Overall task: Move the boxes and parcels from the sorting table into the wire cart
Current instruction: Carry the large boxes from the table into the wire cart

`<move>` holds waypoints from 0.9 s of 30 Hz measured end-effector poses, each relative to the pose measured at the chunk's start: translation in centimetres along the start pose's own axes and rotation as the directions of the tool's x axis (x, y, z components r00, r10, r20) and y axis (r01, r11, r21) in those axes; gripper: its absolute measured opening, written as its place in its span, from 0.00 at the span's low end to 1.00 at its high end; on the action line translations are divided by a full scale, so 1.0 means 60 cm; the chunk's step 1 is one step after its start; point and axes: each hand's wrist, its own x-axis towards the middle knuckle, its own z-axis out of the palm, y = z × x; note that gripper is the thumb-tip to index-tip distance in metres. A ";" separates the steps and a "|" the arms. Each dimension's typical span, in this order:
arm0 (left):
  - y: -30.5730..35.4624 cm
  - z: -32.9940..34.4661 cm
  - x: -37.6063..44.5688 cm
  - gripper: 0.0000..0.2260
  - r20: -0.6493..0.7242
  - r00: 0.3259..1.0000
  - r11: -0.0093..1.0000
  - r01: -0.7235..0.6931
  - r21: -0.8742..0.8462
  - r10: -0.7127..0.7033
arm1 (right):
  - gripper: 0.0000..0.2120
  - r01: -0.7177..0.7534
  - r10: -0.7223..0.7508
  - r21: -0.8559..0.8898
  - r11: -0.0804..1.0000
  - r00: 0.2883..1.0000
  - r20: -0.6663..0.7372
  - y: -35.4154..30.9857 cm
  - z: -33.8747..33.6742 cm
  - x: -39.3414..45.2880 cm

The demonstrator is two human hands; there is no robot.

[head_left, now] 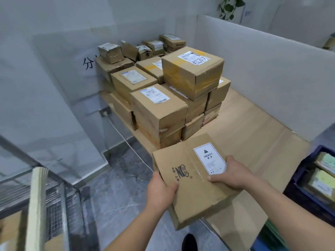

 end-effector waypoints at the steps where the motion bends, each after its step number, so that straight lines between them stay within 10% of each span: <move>1: -0.008 -0.015 -0.005 0.18 0.003 1.000 1.000 0.023 -0.005 -0.023 | 0.40 0.008 -0.008 0.009 1.000 1.000 0.003 -0.005 0.010 -0.010; 9: -0.077 -0.151 -0.033 0.23 -0.048 0.995 0.990 0.091 0.106 -0.086 | 0.18 0.132 -0.129 0.120 0.984 0.991 -0.031 -0.077 0.109 -0.042; 27: -0.204 -0.419 -0.095 0.25 -0.442 0.825 0.927 0.371 -0.046 -0.352 | 0.19 0.515 -0.512 0.029 0.857 0.842 0.170 -0.428 0.229 -0.060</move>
